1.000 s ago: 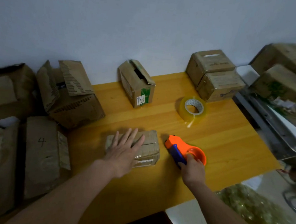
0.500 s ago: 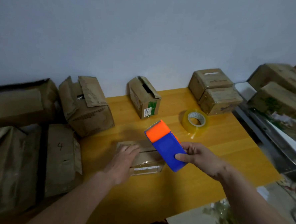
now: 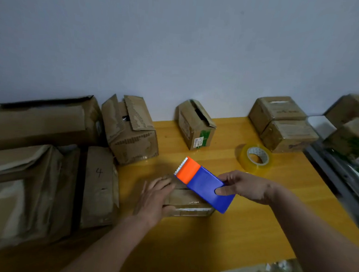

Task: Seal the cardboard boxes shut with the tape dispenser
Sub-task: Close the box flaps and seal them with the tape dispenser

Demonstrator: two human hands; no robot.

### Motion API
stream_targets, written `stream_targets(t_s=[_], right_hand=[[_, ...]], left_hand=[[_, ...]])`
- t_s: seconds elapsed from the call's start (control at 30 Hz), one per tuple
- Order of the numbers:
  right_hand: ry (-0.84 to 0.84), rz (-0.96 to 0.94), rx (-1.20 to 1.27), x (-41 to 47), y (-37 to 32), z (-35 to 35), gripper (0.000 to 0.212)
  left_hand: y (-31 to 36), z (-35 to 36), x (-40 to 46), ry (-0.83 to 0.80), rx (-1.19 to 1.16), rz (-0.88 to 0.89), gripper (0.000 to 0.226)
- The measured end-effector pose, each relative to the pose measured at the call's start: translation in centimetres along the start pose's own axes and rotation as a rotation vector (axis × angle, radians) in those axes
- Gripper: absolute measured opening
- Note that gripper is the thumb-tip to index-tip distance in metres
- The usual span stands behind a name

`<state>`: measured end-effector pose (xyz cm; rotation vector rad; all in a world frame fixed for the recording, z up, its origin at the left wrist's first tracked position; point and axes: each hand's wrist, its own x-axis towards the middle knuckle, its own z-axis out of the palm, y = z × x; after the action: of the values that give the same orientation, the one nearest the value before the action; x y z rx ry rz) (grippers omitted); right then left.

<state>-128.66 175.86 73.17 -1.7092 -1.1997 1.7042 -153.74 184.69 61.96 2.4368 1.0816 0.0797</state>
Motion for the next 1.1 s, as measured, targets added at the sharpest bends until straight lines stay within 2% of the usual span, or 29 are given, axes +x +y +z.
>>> stream_targets(t_s=[0.07, 0.13, 0.17, 0.23, 0.27, 0.33, 0.43, 0.53, 0.67, 0.77, 0.83, 0.93, 1.1], right_hand=[[0.002, 0.026, -0.014, 0.3, -0.1, -0.1, 0.028], [-0.004, 0.046, -0.033, 0.4, -0.3, -0.1, 0.029], [-0.009, 0.050, -0.041, 0.4, -0.4, -0.2, 0.029], [-0.029, 0.051, -0.053, 0.3, -0.6, -0.3, 0.029], [-0.044, 0.051, -0.062, 0.2, -0.8, -0.3, 0.030], [-0.061, 0.055, -0.082, 0.1, -1.1, -0.3, 0.031], [-0.051, 0.077, -0.132, 0.1, -1.4, -0.1, 0.029], [-0.019, 0.100, -0.162, 0.2, -1.8, -0.1, 0.028], [-0.027, 0.101, -0.174, 0.1, -2.3, 0.5, 0.042], [-0.053, 0.090, -0.210, 0.2, -2.4, 0.8, 0.042], [-0.055, 0.087, -0.212, 0.2, -2.3, 0.8, 0.042], [-0.043, 0.083, -0.218, 0.3, -2.2, 0.7, 0.043], [0.006, 0.076, -0.214, 0.5, -1.7, 0.9, 0.048]], left_hand=[[0.1, -0.7, 0.1, 0.057, -0.208, -0.067, 0.071], [0.5, -2.3, 0.3, 0.248, -0.534, -0.281, 0.051], [0.9, -3.6, 0.6, 0.280, -0.736, -0.407, 0.041], [1.7, -6.1, 1.3, 0.154, -1.077, -0.526, 0.033], [2.0, -6.9, 1.5, 0.044, -1.131, -0.530, 0.037], [2.5, -8.0, 1.8, -0.092, -1.143, -0.504, 0.042], [2.9, -8.1, 1.6, -0.161, -1.139, -0.482, 0.034], [2.7, -8.4, 1.5, -0.145, -1.250, -0.467, 0.033], [3.0, -8.5, 1.6, -0.129, -1.435, -0.492, 0.031], [3.5, -8.3, 1.8, -0.043, -1.430, -0.599, 0.030], [3.4, -8.0, 2.0, -0.059, -1.423, -0.637, 0.029], [2.9, -7.6, 1.8, -0.158, -1.438, -0.615, 0.034], [2.1, -7.2, 1.6, -0.129, -1.536, -0.529, 0.026]])
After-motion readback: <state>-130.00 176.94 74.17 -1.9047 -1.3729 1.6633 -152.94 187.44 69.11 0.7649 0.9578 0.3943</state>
